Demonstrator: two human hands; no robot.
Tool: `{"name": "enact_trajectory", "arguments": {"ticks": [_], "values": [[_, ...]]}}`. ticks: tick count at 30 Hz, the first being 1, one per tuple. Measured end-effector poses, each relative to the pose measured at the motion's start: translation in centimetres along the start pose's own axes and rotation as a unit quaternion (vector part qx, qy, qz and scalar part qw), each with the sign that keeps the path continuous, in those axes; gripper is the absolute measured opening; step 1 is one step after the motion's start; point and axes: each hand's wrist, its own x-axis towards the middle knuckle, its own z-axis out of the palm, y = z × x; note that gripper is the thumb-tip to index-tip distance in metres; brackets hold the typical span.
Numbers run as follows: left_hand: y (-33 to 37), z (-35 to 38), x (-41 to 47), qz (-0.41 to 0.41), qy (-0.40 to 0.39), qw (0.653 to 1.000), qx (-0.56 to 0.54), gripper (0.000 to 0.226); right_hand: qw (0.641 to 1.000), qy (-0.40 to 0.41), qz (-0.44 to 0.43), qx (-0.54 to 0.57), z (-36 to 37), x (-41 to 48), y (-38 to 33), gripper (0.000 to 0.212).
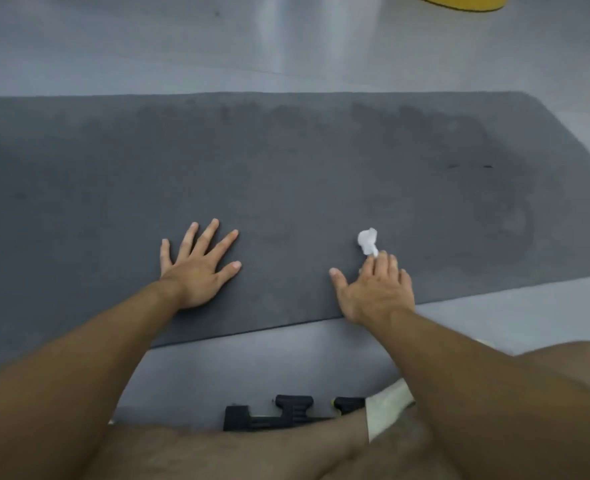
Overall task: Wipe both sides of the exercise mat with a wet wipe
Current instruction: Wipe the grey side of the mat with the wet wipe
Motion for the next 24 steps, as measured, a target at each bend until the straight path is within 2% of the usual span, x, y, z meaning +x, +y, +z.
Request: {"name": "enact_trajectory", "arguments": {"ticks": [3,5,8,11,12,15,17,19,21,24], "values": [[-0.2,0.0,0.0,0.009,0.003,1.0,-0.015,0.063,0.994,-0.029,0.1,0.024,-0.2,0.6,2.4,0.101],[-0.3,0.0,-0.1,0.012,0.004,1.0,-0.019,0.064,0.996,-0.028,0.073,0.037,-0.1,-0.2,1.2,0.106],[-0.2,-0.2,-0.2,0.013,-0.001,1.0,-0.021,0.065,0.994,-0.028,-0.083,0.066,0.3,-3.3,-3.3,0.106],[-0.2,-0.4,-0.1,0.015,-0.002,1.0,-0.026,0.065,0.953,-0.039,-0.298,0.041,2.2,-8.3,-8.2,0.11],[-0.2,-0.3,-0.1,0.016,-0.002,0.999,-0.03,0.065,0.937,-0.038,-0.346,0.013,2.9,-9.4,-9.1,0.11],[-0.3,-0.1,-0.1,0.015,-0.001,0.999,-0.038,0.064,0.919,-0.012,-0.389,-0.062,3.6,-9.9,-9.2,0.106],[-0.3,-0.1,0.0,0.014,0.001,0.999,-0.034,0.065,0.919,0.002,-0.379,-0.108,2.7,-9.2,-8.3,0.112],[-0.2,-0.2,-0.1,0.015,0.001,0.999,-0.035,0.066,0.941,-0.014,-0.321,-0.103,1.9,-8.3,-7.2,0.111],[-0.2,-0.2,-0.2,0.018,0.007,0.999,-0.032,0.066,0.97,-0.037,-0.23,-0.067,1.2,-6.9,-5.8,0.105],[-0.3,-0.2,-0.6,0.021,0.012,0.999,-0.034,0.065,0.995,-0.065,-0.069,-0.025,0.6,-4.2,-3.0,0.101]]}}
